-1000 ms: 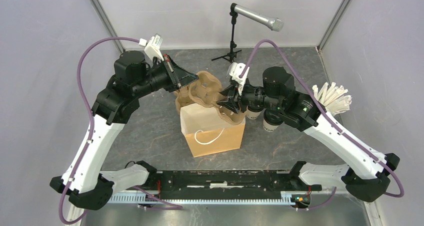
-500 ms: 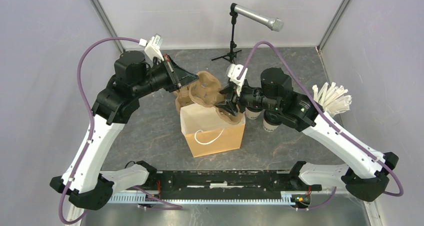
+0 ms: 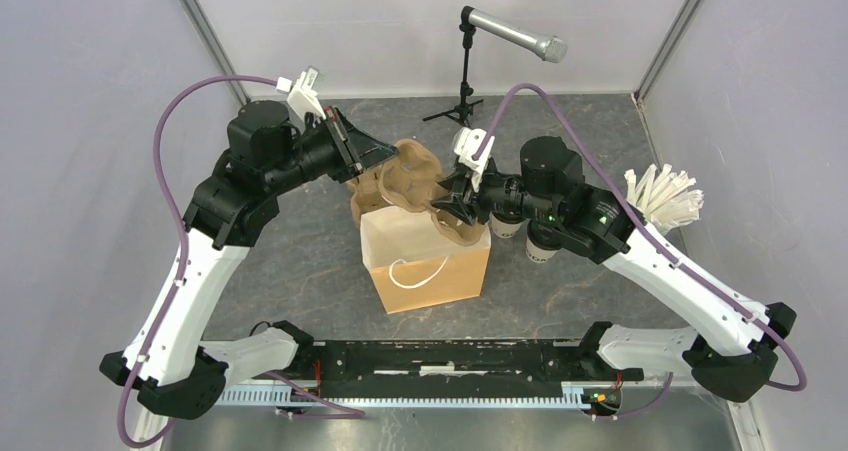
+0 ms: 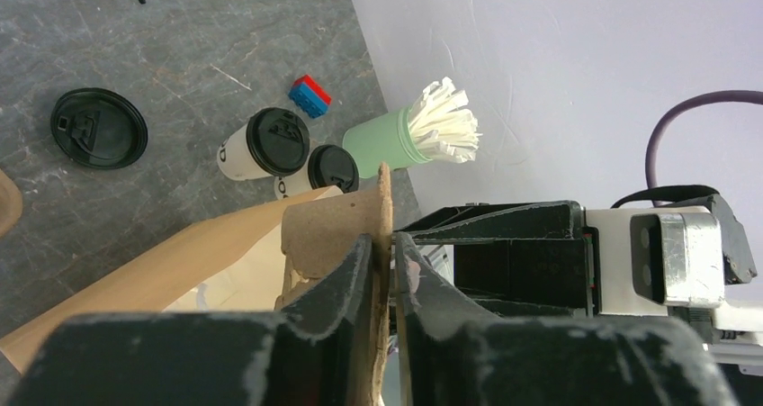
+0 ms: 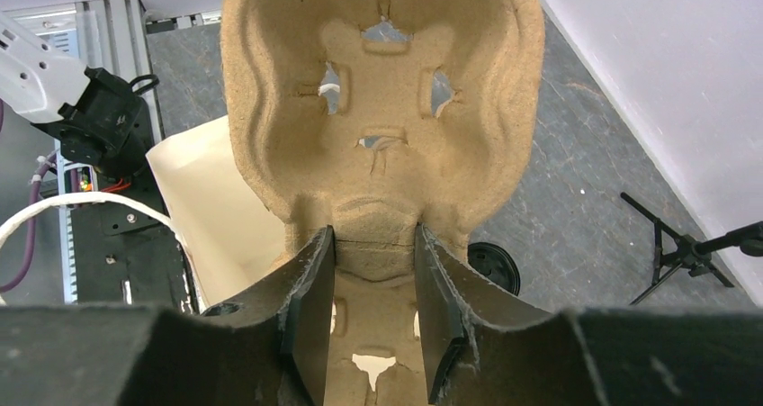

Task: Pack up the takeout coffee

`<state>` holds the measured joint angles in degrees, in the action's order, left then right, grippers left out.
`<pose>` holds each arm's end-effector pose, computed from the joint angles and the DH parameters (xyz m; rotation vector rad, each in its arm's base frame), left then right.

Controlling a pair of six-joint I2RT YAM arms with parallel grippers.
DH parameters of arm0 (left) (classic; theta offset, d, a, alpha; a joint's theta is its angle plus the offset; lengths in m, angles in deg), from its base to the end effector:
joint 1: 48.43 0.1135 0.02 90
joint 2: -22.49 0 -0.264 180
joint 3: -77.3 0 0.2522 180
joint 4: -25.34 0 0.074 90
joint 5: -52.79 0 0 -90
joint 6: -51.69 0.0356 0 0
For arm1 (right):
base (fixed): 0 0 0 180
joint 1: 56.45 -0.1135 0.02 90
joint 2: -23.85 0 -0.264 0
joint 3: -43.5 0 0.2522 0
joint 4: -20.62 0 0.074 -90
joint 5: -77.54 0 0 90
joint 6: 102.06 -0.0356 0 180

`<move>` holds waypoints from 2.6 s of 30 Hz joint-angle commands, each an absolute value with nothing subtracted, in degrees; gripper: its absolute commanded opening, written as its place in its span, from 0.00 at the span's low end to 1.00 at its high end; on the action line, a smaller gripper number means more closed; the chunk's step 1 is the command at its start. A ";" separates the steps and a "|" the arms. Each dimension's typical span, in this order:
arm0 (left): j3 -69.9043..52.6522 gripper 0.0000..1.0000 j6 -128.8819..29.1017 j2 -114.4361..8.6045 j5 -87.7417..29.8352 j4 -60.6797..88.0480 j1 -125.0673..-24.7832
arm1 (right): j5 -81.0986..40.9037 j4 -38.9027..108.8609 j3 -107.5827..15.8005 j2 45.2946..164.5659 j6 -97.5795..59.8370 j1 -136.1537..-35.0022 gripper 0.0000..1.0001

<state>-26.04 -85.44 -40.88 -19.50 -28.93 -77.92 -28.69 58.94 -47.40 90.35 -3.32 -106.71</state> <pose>0.1683 -0.1076 0.4849 -0.0665 1.9867 -1.1919 0.1518 0.1981 0.4338 -1.0968 1.5171 0.7640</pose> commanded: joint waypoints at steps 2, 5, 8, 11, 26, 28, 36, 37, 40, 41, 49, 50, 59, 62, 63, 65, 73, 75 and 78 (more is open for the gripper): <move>-26.68 0.35 -86.92 -39.57 -20.78 -27.02 -78.17 | -27.65 56.47 -46.29 88.98 -2.99 -106.86 0.38; -28.04 0.55 -85.04 -38.72 -22.74 -30.66 -78.13 | -27.08 55.93 -46.46 88.18 -3.08 -106.84 0.37; -31.51 0.60 -81.22 -38.56 -27.79 -37.69 -78.22 | -25.86 55.69 -46.33 87.17 -3.05 -106.81 0.37; -34.72 0.60 -75.81 -37.91 -33.16 -46.00 -78.14 | -24.84 56.10 -46.39 86.37 -2.75 -106.81 0.37; -20.51 0.34 -75.34 -32.74 -18.53 -46.93 -78.16 | -24.15 51.14 -44.19 80.53 -2.70 -106.81 0.37; -19.59 0.38 -74.31 -33.42 -16.59 -46.30 -78.13 | -24.80 50.43 -43.23 79.85 -2.58 -106.81 0.37; -17.93 0.43 -75.00 -38.04 -16.16 -40.87 -78.13 | -26.44 49.65 -42.33 79.56 -1.86 -106.89 0.37; -17.86 0.44 -75.28 -38.10 -16.80 -39.91 -78.14 | -27.22 49.29 -42.33 79.50 -2.07 -106.83 0.37; -17.26 0.47 -76.26 -38.03 -18.87 -36.94 -78.14 | -29.89 48.12 -41.85 79.76 -2.77 -106.91 0.37; -17.10 0.47 -76.49 -38.11 -19.25 -36.25 -78.18 | -30.84 47.89 -41.64 79.91 -2.83 -106.94 0.37; -17.02 0.49 -76.37 -40.25 -22.26 -34.39 -78.14 | -33.00 46.09 -40.58 80.74 -1.54 -107.23 0.37; -16.97 0.49 -76.25 -40.40 -22.86 -34.26 -78.13 | -33.37 46.07 -40.57 81.03 -1.28 -107.25 0.37; -16.92 0.49 -76.74 -42.11 -24.05 -33.16 -78.12 | -37.03 43.93 -37.91 82.71 1.39 -107.60 0.38; -16.87 0.49 -77.31 -42.61 -24.33 -32.94 -78.02 | -38.01 43.80 -36.67 83.22 2.75 -107.76 0.38; -17.04 0.49 -77.38 -42.87 -24.29 -33.02 -77.96 | -38.23 43.72 -36.33 83.33 3.00 -107.80 0.38; -17.27 0.49 -77.42 -43.40 -24.30 -33.15 -77.80 | -38.51 43.96 -35.46 83.27 4.07 -107.91 0.38; -20.07 0.49 -79.54 -45.95 -21.77 -34.06 -76.00 | -39.65 47.74 -34.51 84.26 8.83 -108.21 0.38; -21.83 0.49 -80.16 -46.83 -20.84 -34.84 -75.57 | -39.61 49.06 -34.60 84.82 9.33 -108.38 0.38; -23.50 0.50 -81.39 -47.45 -17.02 -34.40 -74.37 | -39.48 50.17 -34.92 85.52 9.82 -108.57 0.38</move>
